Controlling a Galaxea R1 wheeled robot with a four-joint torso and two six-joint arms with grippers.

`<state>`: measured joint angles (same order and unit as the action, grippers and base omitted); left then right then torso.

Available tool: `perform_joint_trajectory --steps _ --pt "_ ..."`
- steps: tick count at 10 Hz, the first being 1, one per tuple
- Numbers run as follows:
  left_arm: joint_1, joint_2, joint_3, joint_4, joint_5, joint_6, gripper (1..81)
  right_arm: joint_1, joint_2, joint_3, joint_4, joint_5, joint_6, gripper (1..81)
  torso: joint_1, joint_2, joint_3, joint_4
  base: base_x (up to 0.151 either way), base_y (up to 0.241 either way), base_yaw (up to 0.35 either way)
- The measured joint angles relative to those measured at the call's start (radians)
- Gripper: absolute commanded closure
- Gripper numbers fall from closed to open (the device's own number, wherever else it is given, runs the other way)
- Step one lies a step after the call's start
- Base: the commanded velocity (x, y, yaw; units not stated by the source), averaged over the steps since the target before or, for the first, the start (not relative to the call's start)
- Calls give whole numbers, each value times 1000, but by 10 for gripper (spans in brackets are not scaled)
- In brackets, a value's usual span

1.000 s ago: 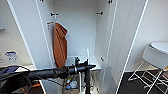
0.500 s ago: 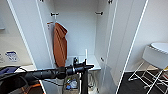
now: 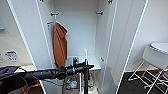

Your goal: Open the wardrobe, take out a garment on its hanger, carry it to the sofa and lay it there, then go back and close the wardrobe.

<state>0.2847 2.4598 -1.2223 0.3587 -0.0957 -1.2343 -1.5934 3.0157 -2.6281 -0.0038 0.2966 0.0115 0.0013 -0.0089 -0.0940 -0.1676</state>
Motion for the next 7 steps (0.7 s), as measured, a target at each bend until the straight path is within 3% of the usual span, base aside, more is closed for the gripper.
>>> perform_joint_trajectory --steps 2,7 --pt "0 0 5 0 -3 0 811 0 0 0 0 0 0 10 0 0 0 0 0 0 0" --pt "0 -15 7 0 -3 -1 811 -2 -13 0 0 -2 0 10 0 0 0 0 0 0 -154"
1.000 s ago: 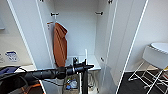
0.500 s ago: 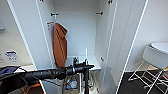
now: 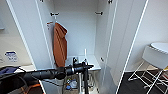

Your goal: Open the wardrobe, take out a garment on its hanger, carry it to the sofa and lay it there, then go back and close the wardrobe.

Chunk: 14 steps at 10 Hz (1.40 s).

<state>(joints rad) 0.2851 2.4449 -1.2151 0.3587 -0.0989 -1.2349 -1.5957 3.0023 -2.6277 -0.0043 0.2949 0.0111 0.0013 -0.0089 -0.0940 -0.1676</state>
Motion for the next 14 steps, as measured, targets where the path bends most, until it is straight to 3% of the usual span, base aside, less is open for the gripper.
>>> perform_joint_trajectory --steps 8,14 --pt "26 -97 79 22 24 1 811 -52 -183 149 -41 -7 0 10 0 0 0 0 0 0 -180" --pt "25 -116 111 39 54 0 811 -66 -173 174 -46 -7 0 10 0 0 0 0 0 0 -194"
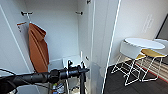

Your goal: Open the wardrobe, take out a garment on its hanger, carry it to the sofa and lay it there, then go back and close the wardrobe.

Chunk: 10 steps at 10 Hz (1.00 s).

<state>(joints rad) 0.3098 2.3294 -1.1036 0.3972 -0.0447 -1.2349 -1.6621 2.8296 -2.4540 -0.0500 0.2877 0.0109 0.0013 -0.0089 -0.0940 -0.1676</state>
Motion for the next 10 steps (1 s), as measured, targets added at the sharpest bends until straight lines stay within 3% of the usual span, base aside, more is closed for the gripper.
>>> perform_joint_trajectory --steps 10 --pt "0 -1 10 0 0 0 811 -2 6 -6 1 0 0 10 0 0 0 0 0 0 -205"
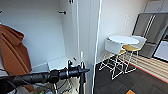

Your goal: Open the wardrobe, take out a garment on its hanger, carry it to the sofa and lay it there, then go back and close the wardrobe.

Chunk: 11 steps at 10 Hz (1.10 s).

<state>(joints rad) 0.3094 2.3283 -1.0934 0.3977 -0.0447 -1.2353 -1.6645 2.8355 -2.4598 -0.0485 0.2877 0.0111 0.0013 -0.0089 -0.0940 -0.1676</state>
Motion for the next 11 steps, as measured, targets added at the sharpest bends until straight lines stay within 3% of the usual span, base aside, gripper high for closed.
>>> perform_joint_trajectory --steps 11 --pt "-3 26 0 2 0 0 811 0 9 -3 1 0 0 10 0 0 0 0 0 0 -206"
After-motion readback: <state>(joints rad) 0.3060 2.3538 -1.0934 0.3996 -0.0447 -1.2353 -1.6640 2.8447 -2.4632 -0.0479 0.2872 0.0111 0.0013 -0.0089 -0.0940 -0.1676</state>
